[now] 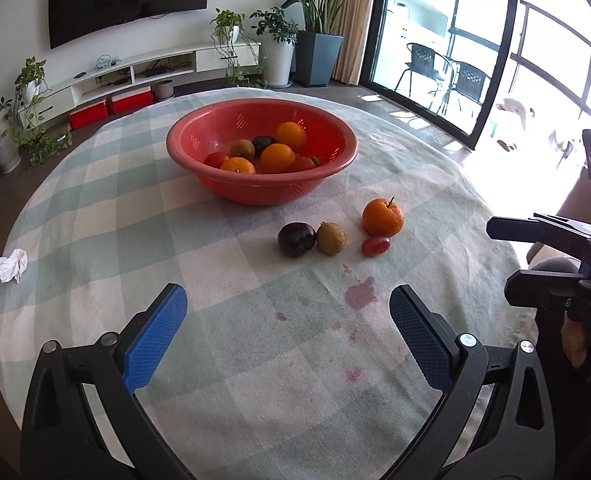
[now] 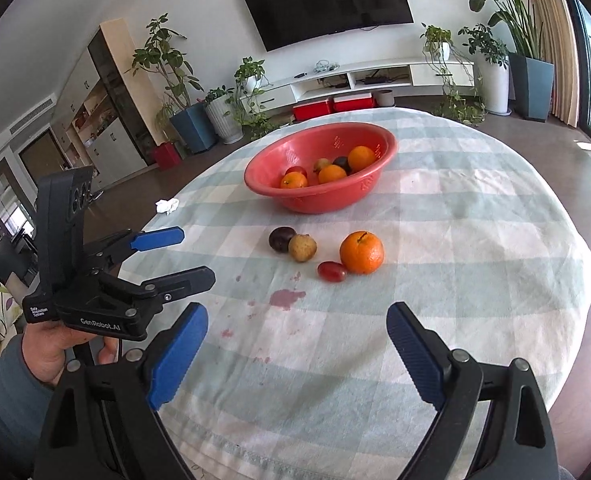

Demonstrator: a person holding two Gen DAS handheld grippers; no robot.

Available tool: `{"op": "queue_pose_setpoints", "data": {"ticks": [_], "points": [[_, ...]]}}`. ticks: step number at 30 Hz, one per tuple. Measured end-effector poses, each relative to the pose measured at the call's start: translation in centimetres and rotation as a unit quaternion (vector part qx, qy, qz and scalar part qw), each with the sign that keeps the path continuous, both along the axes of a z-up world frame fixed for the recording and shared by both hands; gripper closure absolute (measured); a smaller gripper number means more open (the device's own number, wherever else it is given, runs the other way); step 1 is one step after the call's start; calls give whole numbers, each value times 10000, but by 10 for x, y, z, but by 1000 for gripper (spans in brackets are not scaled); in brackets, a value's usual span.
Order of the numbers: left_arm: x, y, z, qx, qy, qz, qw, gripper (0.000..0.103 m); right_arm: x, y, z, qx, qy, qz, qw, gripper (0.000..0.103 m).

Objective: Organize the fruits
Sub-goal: 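Raise both open tools out of the red bowl, then move the left tool to the dark plum and close on it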

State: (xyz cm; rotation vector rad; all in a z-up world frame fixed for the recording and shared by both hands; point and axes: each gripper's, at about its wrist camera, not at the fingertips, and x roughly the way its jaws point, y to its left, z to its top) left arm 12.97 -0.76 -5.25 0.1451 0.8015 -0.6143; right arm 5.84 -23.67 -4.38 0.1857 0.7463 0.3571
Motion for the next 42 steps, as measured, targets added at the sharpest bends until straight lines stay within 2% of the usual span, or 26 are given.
{"op": "queue_pose_setpoints", "data": {"ticks": [6,11,14,16,18,20,26,27,29,40,42], "points": [[21,-11,-5,319,-11,-460,9984,0,-1,-2,-1,-15,20,-27,10000,10],[35,-24,-9,535,-161,-1045,9930,0,-2,-4,0,-2,-21,-27,10000,10],[49,-29,-12,507,-81,-1397,9889,2,-2,-4,0,0,-16,-22,10000,10],[55,-34,-14,566,-53,-1613,9853,11,-2,-4,0,7,-14,-7,10000,10],[61,-41,-18,727,-32,-1832,9804,28,-1,-4,0,5,-13,-6,10000,11],[67,-48,-21,860,19,-2004,9759,38,-1,-5,0,7,-6,-3,10000,12],[82,-53,-28,862,146,-2376,9674,47,0,-5,0,4,3,-13,10000,15],[83,-55,-30,878,162,-2414,9663,55,0,-5,-1,6,12,-15,10000,16],[88,-55,-34,901,227,-2444,9652,60,3,-6,0,18,33,-11,10000,16],[99,-61,-47,894,342,-2624,9602,60,7,-8,-2,36,106,21,9999,19],[102,-63,-47,864,359,-2634,9601,66,7,-8,-2,36,109,21,9999,19]]}}
